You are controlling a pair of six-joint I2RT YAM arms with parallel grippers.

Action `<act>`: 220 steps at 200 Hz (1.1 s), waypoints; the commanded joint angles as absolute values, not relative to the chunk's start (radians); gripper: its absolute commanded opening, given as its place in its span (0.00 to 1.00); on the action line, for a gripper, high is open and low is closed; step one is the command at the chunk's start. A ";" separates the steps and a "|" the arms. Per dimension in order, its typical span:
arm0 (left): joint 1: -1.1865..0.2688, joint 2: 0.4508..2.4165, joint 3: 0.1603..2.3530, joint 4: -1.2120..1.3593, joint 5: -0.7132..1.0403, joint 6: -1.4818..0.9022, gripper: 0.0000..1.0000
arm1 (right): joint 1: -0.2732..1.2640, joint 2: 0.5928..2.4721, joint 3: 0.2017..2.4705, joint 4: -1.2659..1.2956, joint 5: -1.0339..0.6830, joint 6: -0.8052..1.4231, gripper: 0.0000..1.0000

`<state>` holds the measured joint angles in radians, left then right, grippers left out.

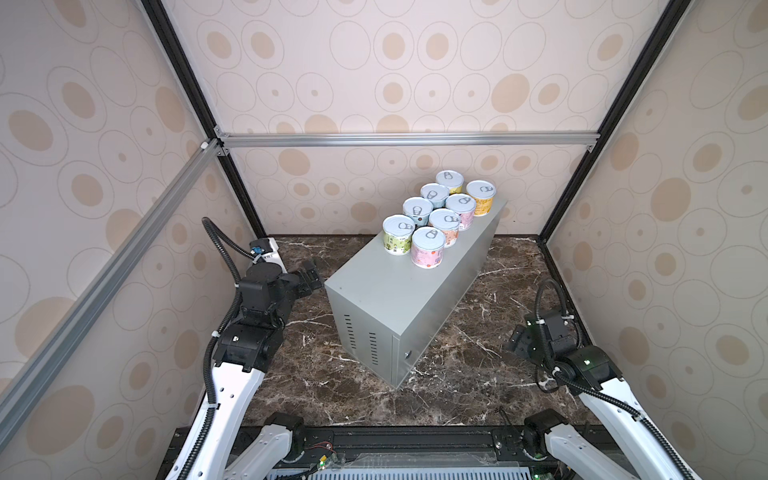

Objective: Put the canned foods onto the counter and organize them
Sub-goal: 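Withdraw the left gripper while the right gripper moves toward the dark-labelled can, then lower the right gripper onto the dark-labelled can and close it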

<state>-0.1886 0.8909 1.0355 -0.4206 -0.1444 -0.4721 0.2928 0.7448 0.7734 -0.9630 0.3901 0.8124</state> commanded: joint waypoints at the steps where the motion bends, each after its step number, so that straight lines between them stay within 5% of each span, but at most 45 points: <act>1: -0.178 0.901 0.964 -0.518 -0.161 -0.502 0.99 | 0.238 0.748 0.769 -1.080 0.481 0.911 0.87; 62: -0.171 0.865 0.763 -0.390 -0.071 -0.591 0.99 | 0.032 0.748 0.778 -1.132 0.457 0.920 0.87; 220: -0.184 0.897 0.752 -0.370 0.029 -0.544 0.99 | -0.261 0.954 0.737 -0.801 0.347 0.716 0.89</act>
